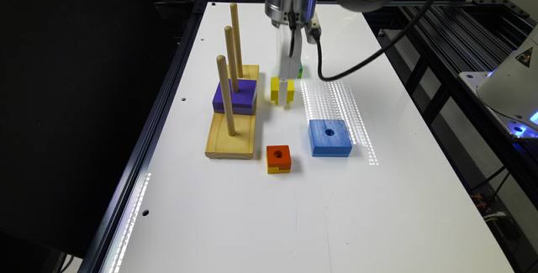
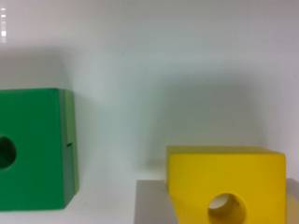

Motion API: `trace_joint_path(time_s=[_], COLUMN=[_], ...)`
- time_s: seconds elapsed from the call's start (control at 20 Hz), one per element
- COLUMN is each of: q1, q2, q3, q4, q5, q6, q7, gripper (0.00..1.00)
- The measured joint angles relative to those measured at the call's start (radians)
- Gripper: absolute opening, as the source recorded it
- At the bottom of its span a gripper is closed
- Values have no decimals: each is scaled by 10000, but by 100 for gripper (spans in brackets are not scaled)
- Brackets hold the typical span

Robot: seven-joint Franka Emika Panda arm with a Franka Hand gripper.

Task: Pick up yellow block.

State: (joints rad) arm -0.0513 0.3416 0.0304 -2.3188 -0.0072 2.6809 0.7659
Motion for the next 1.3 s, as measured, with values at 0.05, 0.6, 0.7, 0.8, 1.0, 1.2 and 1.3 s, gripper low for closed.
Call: trace_joint_path(time_s=[0.05, 0.6, 0.7, 0.8, 1.0, 1.2, 1.3], q1=[0, 0, 0, 0, 4, 7, 9], q2=[-93, -767, -901, -926, -976, -1619, -2007], q3=[0, 0, 0, 0, 16, 95, 152], q4=[-16, -72, -76, -87, -94, -90, -104], q5=[0, 0, 0, 0, 4, 16, 22], q6=[-81, -650, -807, -823, -831, -1413, -1832], q7=[0, 0, 0, 0, 0, 14, 35], gripper=[0, 0, 0, 0, 0, 0, 0])
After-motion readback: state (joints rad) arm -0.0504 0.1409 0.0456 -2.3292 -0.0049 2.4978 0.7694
